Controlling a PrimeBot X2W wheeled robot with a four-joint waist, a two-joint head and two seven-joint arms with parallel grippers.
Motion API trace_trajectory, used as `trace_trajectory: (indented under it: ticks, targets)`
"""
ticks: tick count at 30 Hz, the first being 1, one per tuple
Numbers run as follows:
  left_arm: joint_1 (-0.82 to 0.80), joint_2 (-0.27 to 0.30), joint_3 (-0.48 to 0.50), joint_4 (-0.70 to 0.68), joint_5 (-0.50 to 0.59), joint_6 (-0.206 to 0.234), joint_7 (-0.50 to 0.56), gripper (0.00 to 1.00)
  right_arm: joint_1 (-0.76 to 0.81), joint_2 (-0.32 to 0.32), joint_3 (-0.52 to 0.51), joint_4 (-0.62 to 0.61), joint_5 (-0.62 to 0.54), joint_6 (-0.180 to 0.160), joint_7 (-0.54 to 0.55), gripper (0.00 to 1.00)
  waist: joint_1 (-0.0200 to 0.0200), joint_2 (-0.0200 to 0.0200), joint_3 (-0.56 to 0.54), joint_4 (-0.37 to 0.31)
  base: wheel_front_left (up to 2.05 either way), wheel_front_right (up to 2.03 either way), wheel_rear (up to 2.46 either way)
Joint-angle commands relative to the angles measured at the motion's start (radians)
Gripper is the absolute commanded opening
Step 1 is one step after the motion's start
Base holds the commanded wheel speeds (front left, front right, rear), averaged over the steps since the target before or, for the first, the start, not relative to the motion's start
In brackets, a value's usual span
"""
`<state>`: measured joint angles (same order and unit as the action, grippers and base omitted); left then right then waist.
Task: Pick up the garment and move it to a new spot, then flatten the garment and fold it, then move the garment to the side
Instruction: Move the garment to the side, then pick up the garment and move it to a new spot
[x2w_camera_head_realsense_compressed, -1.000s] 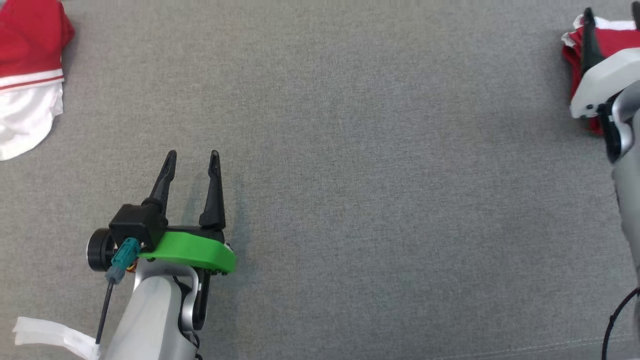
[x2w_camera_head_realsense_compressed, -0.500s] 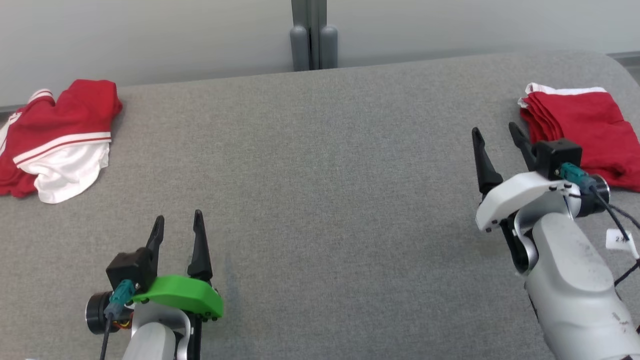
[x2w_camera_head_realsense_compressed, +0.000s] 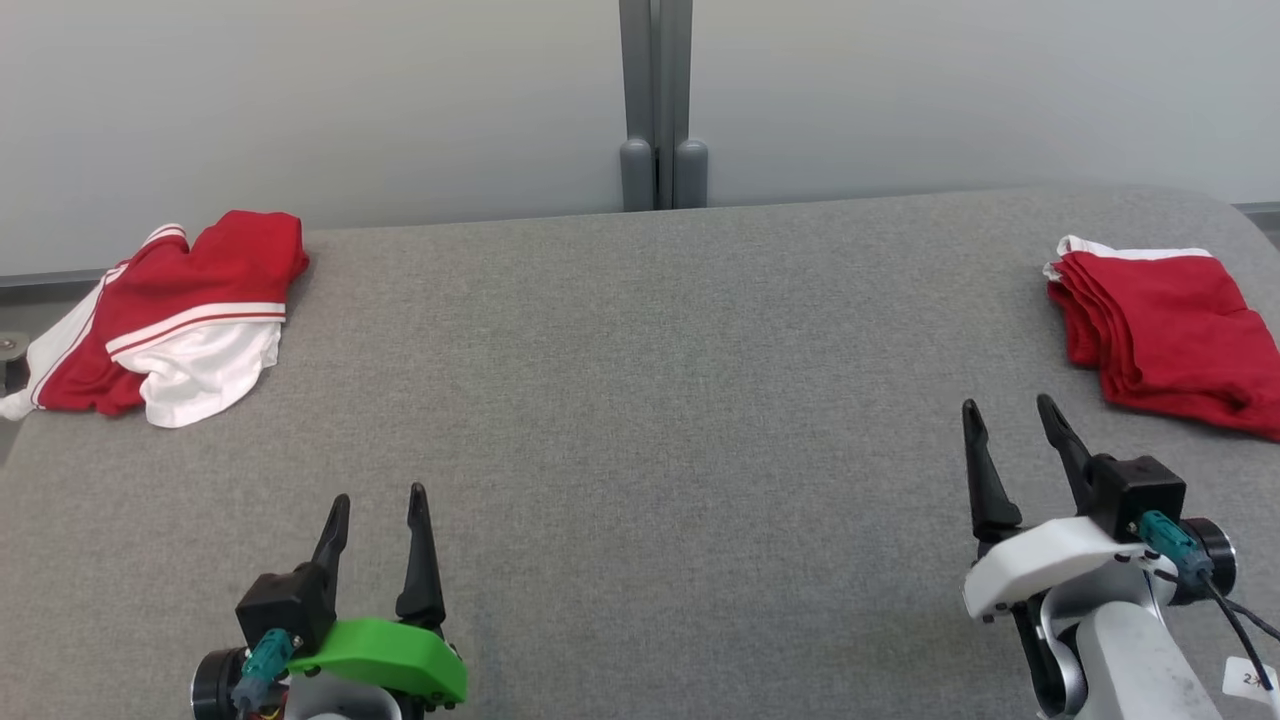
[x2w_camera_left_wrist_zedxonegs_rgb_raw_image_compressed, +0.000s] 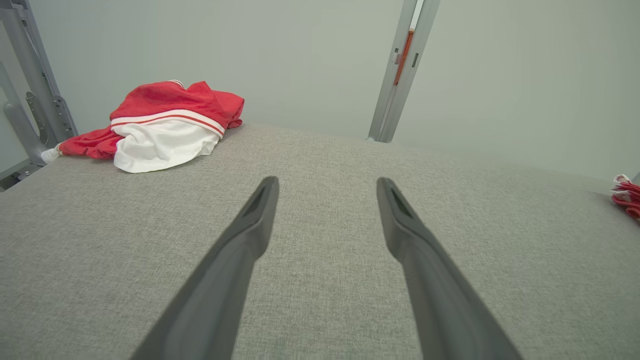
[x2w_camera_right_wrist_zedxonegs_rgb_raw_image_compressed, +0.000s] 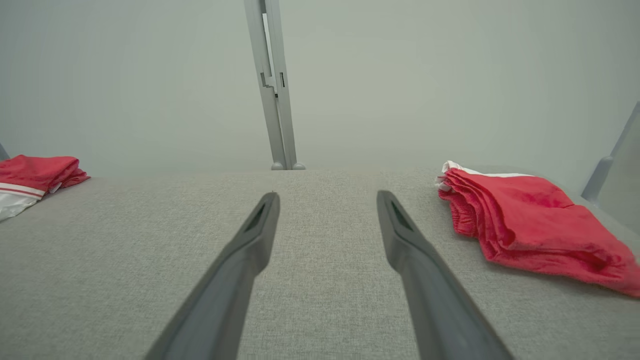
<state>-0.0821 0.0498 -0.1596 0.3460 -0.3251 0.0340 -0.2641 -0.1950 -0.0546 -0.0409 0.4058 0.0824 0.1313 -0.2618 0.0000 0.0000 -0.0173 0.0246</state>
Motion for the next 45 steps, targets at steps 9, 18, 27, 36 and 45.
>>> trace_trajectory:
  ticks: [9,18,27,36,45]
  targets:
    - [0.030,0.002,-0.019,-0.002,-0.006,0.011,0.000,1.00,0.110,0.003,0.035,-0.074,0.077,-0.001,-0.004,1.00,0.0000,0.0000,-0.003,0.004,0.00,0.00,0.00]
    - [0.029,0.002,-0.031,0.009,-0.005,0.005,0.000,1.00,0.129,0.004,0.037,-0.081,0.078,-0.001,-0.004,1.00,0.0000,0.0000,-0.011,0.008,0.00,0.00,0.00]
    - [0.021,0.002,-0.040,0.013,-0.002,0.003,0.000,1.00,0.145,0.004,0.037,-0.092,0.080,-0.001,-0.004,1.00,0.0000,0.0000,-0.012,0.070,0.00,0.00,0.00]
    - [0.002,0.002,-0.018,0.006,0.017,0.006,0.000,1.00,0.137,0.003,0.045,-0.106,0.095,-0.001,-0.004,1.00,0.0000,0.0000,0.006,0.260,0.00,0.00,0.00]
    - [0.003,0.002,0.018,-0.004,0.029,-0.002,0.000,1.00,0.118,0.003,0.059,-0.108,0.102,-0.001,-0.004,1.00,0.0000,0.0000,0.019,0.428,0.00,0.00,0.00]
